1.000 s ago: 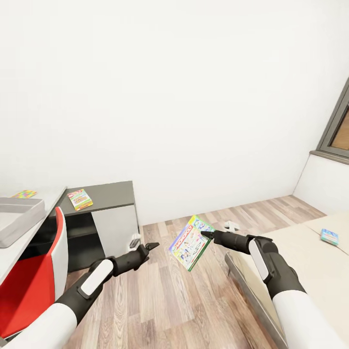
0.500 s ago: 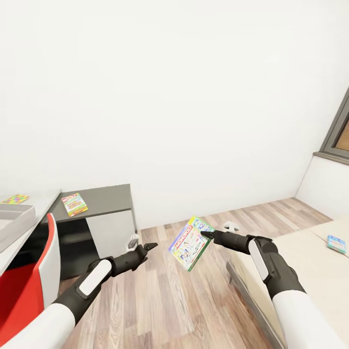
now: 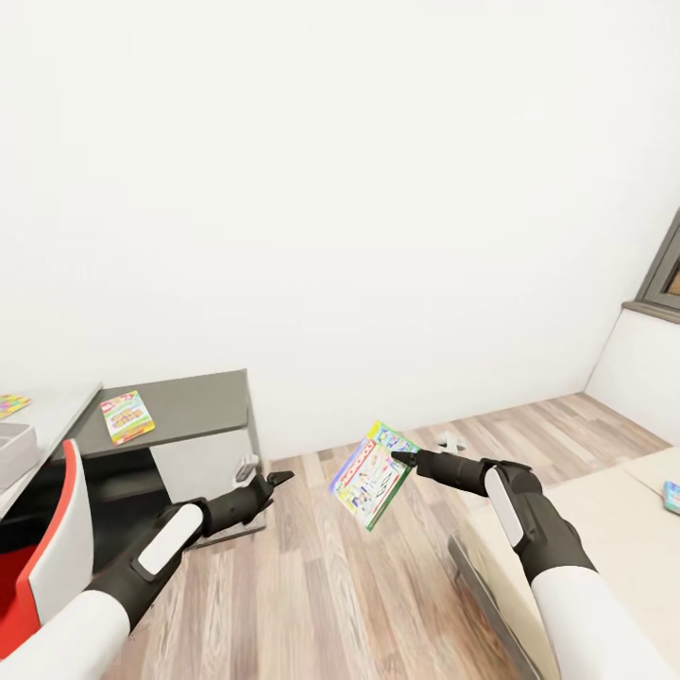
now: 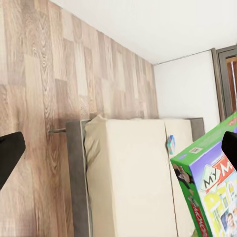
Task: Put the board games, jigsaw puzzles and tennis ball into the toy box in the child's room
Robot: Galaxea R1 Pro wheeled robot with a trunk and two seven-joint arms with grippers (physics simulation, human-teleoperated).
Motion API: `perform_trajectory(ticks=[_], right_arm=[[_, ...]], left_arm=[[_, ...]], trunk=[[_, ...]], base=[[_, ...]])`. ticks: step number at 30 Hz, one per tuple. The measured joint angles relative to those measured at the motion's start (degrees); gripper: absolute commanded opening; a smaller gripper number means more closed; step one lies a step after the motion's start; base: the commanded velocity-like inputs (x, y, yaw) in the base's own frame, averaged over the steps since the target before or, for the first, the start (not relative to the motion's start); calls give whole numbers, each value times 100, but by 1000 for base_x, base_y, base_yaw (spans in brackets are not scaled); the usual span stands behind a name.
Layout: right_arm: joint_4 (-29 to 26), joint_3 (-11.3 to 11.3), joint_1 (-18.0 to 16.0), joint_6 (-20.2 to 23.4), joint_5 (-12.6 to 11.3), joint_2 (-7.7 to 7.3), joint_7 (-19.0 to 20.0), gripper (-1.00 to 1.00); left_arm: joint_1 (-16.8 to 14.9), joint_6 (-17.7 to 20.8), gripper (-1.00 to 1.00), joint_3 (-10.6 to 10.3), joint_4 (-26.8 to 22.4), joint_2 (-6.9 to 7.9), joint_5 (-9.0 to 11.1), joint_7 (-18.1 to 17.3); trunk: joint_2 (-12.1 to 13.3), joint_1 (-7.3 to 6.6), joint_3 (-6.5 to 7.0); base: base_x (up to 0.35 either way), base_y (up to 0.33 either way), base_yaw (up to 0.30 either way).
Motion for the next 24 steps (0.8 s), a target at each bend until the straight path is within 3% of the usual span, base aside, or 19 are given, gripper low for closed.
perform_trajectory(ticks=[18,24], right_arm=[[-6,-20,5,17,-5,-7,-2,-100],[-12,-14,6,25,-29,-7,-2,-100]], left_arm=[[0,14,100,26,-252,454,14,7],[0,34,100,128,-420,557,32,10]], trunk=[[0,0,51],[1,2,78]], base=[[329,-1,0],[122,0,0]])
